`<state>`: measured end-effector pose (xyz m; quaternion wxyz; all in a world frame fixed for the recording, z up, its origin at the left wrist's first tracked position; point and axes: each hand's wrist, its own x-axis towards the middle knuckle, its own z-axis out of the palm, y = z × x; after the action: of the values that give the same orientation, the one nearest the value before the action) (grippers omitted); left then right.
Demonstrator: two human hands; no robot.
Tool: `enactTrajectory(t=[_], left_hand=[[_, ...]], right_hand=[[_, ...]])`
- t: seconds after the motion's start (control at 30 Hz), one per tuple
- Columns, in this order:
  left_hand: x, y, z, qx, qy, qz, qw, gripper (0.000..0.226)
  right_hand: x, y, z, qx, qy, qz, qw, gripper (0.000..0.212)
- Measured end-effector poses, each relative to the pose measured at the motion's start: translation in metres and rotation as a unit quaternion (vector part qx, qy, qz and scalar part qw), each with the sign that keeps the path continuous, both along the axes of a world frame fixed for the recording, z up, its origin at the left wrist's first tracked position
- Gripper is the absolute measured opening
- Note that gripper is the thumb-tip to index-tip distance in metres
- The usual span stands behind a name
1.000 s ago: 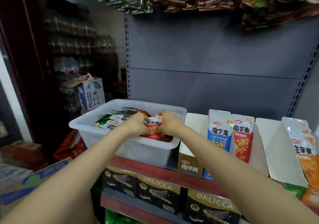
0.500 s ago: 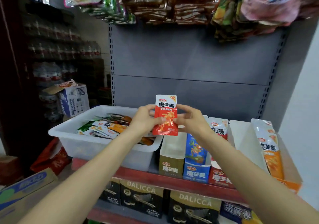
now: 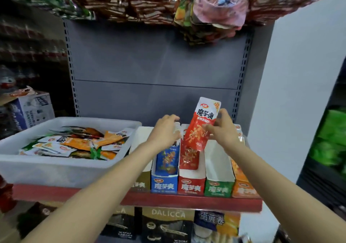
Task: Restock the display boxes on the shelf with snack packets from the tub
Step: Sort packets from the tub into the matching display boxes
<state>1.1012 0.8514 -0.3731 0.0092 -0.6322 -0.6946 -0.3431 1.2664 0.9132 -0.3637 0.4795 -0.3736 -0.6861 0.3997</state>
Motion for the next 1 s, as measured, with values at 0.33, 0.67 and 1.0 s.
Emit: enactTrajectory(t=[0.33, 0.67, 1.0], left_hand=[[-0.021, 0.031, -0.004, -0.119, 0.152, 0.004, 0.981, 0.080], [-0.023, 0.034, -0.016, -0.063, 0.154, 0.011, 0.986, 0.079], [-0.024, 0.033, -0.016, -0.072, 0.175, 0.023, 0.982, 0.084]], right_hand=[[-0.019, 0.021, -0.013, 0.186, -0.223, 0.030, 0.957, 0.072], [-0.026, 0.046, -0.026, 0.258, -0.387, -0.047, 0.884, 0.024], [-0.034, 0.045, -0.019, 0.279, -0.418, -0.084, 0.860, 0.022]])
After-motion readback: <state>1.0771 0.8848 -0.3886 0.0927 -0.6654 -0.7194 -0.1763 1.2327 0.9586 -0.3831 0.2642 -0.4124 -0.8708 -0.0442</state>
